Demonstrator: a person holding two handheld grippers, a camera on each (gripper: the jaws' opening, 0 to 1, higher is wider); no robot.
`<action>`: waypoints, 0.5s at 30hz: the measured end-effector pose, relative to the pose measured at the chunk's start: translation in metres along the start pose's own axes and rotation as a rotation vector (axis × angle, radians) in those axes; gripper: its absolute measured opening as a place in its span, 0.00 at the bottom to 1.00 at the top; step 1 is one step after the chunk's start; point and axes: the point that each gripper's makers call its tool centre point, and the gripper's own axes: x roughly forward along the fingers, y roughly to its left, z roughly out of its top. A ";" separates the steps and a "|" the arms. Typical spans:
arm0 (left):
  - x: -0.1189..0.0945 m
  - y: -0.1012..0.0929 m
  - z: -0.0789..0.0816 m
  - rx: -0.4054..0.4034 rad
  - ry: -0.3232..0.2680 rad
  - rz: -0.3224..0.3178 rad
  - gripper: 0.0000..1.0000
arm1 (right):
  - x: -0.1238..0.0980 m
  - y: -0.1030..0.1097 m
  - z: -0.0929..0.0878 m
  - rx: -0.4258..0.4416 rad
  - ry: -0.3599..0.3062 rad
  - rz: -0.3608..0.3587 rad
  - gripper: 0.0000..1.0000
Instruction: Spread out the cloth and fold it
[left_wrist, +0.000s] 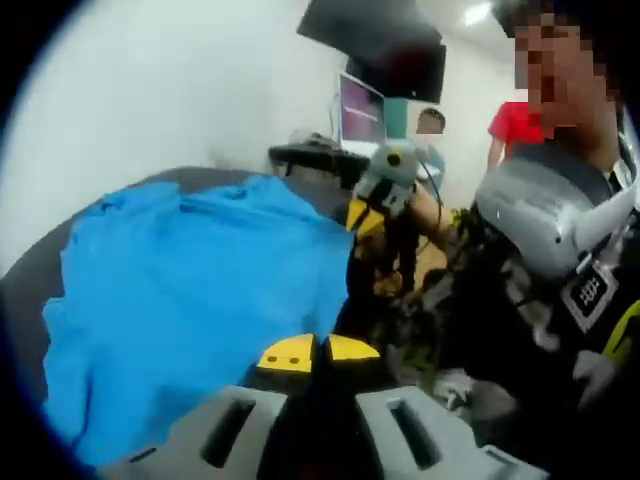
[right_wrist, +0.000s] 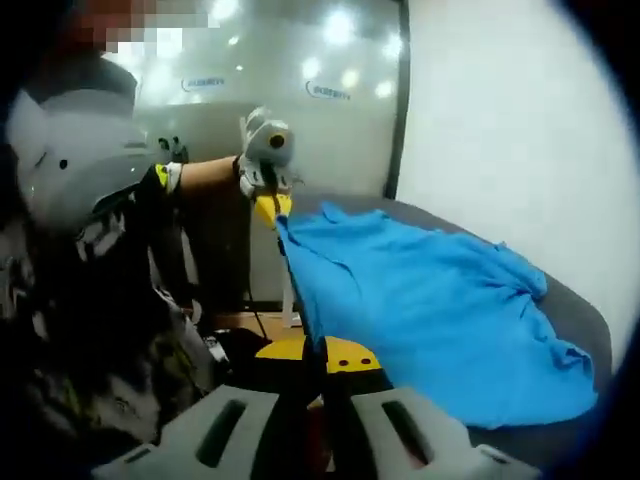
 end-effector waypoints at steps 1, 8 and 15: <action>0.000 0.000 -0.001 0.047 0.000 -0.006 0.08 | -0.001 0.002 0.001 -0.005 -0.007 0.006 0.02; -0.041 0.027 0.085 -0.023 -0.375 0.031 0.17 | -0.023 -0.029 0.052 -0.192 -0.148 -0.151 0.12; -0.072 0.147 0.144 -0.104 -0.523 0.420 0.23 | -0.031 -0.083 0.093 -0.175 -0.248 -0.317 0.12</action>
